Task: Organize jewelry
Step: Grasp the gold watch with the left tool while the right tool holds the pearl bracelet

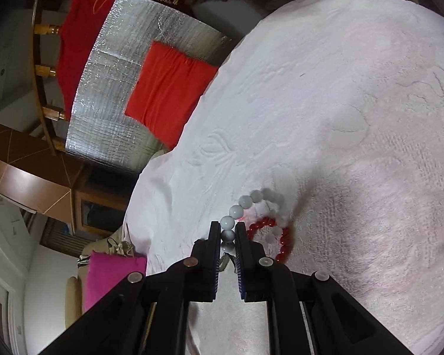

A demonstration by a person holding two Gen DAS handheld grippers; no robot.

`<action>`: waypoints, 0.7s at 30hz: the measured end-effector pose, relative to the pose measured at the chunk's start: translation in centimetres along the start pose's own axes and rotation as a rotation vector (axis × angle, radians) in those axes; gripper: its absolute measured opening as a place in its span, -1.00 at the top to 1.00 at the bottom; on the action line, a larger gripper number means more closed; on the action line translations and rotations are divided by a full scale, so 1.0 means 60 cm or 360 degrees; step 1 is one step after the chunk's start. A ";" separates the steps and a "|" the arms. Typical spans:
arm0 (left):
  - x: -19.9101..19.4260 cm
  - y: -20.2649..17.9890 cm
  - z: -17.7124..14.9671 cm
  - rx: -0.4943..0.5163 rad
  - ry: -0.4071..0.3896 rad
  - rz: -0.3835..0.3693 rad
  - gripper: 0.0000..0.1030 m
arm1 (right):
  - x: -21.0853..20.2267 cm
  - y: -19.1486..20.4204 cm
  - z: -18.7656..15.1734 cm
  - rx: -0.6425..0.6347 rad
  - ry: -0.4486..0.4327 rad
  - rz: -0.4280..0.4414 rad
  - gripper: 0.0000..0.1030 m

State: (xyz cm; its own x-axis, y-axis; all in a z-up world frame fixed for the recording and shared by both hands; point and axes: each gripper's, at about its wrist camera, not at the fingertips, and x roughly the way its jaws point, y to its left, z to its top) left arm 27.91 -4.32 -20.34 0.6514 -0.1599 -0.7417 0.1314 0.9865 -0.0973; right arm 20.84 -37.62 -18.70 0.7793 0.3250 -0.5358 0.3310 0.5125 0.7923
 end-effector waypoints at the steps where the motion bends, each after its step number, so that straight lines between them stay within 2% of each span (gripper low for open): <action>1: 0.002 -0.003 0.000 0.0009 -0.0007 -0.0008 -0.45 | 0.000 0.002 0.000 -0.0004 0.0003 0.0007 0.79; 6: 0.025 -0.013 0.005 0.0026 0.0032 -0.0084 -0.47 | 0.012 0.016 -0.007 -0.0043 0.0022 0.0015 0.79; 10: 0.037 -0.009 0.010 -0.0001 0.0069 -0.0067 -0.47 | 0.013 0.019 -0.009 -0.0048 0.0009 0.0022 0.79; 12: 0.025 -0.011 0.014 0.0007 -0.0002 -0.0016 -0.47 | 0.005 0.019 -0.007 -0.0057 -0.0028 0.0017 0.79; 15: 0.005 -0.026 0.018 0.0055 -0.0082 -0.0042 -0.47 | -0.001 0.014 -0.005 -0.0045 -0.0055 0.0015 0.79; 18: -0.007 -0.061 0.017 0.0147 -0.0121 -0.0138 -0.47 | 0.001 0.011 -0.003 -0.0031 -0.0048 0.0006 0.79; 21: 0.002 -0.103 0.006 0.0246 -0.0031 -0.0269 -0.47 | -0.003 0.009 0.000 -0.0031 -0.0058 0.0001 0.79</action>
State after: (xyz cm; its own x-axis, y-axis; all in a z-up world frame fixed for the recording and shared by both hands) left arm 27.43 -10.42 -19.59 0.6244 -0.3245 -0.7105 0.3520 0.9289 -0.1150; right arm 20.90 -37.40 -18.20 0.7983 0.2963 -0.5244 0.3207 0.5278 0.7865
